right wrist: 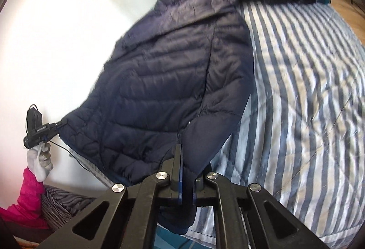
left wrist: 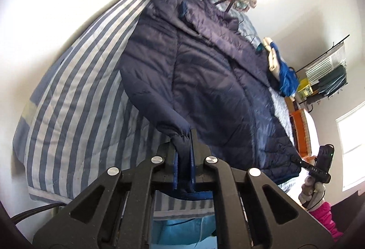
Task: Fold large clothes
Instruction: 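Lift the hem and fold it toward the collar with both tools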
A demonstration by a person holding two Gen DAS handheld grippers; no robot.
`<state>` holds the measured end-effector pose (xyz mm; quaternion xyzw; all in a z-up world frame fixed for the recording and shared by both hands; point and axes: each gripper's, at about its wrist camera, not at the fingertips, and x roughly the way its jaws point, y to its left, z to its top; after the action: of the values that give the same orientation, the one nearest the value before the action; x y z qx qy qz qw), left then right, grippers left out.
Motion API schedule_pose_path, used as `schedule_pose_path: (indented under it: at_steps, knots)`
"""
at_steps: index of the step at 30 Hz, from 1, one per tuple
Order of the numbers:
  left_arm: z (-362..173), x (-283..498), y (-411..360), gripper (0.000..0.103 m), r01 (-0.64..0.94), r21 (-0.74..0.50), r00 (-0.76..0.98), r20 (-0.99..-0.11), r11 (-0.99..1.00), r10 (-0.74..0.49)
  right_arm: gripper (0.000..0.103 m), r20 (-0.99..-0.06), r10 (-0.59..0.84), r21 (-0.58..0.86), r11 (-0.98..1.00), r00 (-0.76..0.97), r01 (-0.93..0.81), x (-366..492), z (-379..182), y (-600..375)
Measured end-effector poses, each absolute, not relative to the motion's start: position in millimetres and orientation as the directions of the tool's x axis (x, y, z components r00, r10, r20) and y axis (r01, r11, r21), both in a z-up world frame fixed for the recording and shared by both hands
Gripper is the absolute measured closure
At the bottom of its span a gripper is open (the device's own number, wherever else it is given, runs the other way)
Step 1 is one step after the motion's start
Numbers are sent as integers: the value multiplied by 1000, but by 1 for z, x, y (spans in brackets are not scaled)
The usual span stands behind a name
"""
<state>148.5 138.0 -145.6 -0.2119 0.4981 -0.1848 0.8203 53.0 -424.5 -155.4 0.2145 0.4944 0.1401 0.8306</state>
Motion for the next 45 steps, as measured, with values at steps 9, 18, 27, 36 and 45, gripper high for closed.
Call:
schedule_pose_path:
  at_steps: [9, 18, 27, 36, 45]
  knots:
    - [-92, 173, 136, 98, 126, -548, 524, -671, 827, -525, 101, -689, 422, 497, 867, 589, -39, 70, -101, -435]
    - [-41, 221, 126, 99, 145, -498, 614, -632, 855, -473, 101, -658, 366, 484, 875, 659, -3, 111, -67, -447]
    - [-24, 286, 113, 99, 135, -469, 658, -616, 873, -433, 101, -647, 322, 460, 887, 691, 18, 174, -44, -461]
    - [-39, 364, 93, 99, 121, -451, 673, -617, 884, -407, 101, -668, 290, 438, 898, 685, 46, 264, -55, -473]
    - [-96, 456, 77, 99, 71, -413, 641, -678, 908, -359, 101, -732, 236, 370, 925, 639, 82, 356, -95, -475]
